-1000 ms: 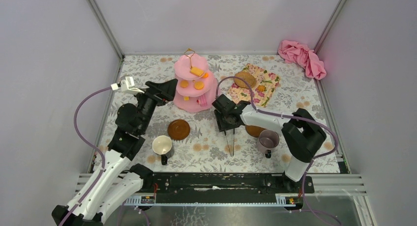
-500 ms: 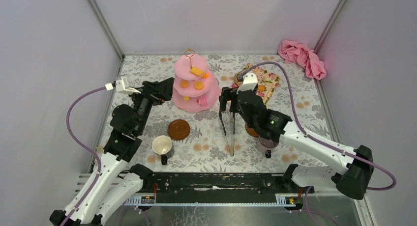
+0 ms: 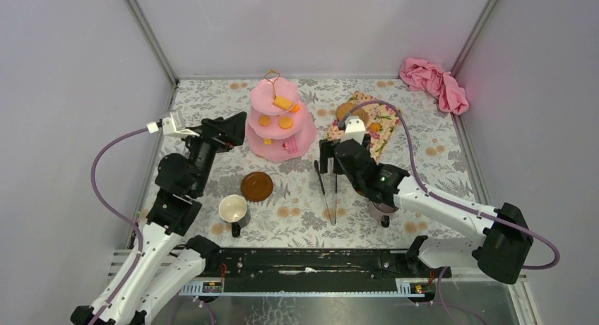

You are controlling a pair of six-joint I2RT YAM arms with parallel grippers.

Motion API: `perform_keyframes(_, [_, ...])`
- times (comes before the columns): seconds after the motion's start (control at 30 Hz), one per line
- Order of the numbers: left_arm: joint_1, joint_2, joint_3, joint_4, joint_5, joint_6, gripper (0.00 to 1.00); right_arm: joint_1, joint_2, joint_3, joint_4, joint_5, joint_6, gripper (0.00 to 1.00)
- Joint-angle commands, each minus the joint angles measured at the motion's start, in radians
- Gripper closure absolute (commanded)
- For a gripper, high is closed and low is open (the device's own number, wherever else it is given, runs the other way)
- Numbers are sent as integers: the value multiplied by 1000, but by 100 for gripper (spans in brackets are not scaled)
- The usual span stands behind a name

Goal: Serve the afternoon tea
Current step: Place the clamp at the center of the board.

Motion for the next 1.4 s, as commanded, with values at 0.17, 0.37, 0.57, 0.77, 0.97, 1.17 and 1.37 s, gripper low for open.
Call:
perform_keyframes(0.17, [8,-1,-53,55,3,-19,0,53,3,-144,0,103,72,1])
perform_keyframes(0.37, [8,-6,-61,54,-3,2,0,95,79,-171,26,111,120,2])
perform_keyframes(0.57, [7,-28,-73,45,-23,27,0,108,131,-204,72,70,191,4])
perform_keyframes(0.77, [8,-40,-82,49,-30,31,0,141,173,-210,73,79,209,2])
perform_keyframes(0.97, [9,-40,-90,57,-29,26,0,154,207,-236,105,108,226,2])
perform_keyframes(1.17, [8,-44,-95,55,-34,31,0,154,244,-279,153,108,251,2])
perform_keyframes(1.37, [8,-43,-96,57,-39,34,0,155,272,-298,190,97,264,7])
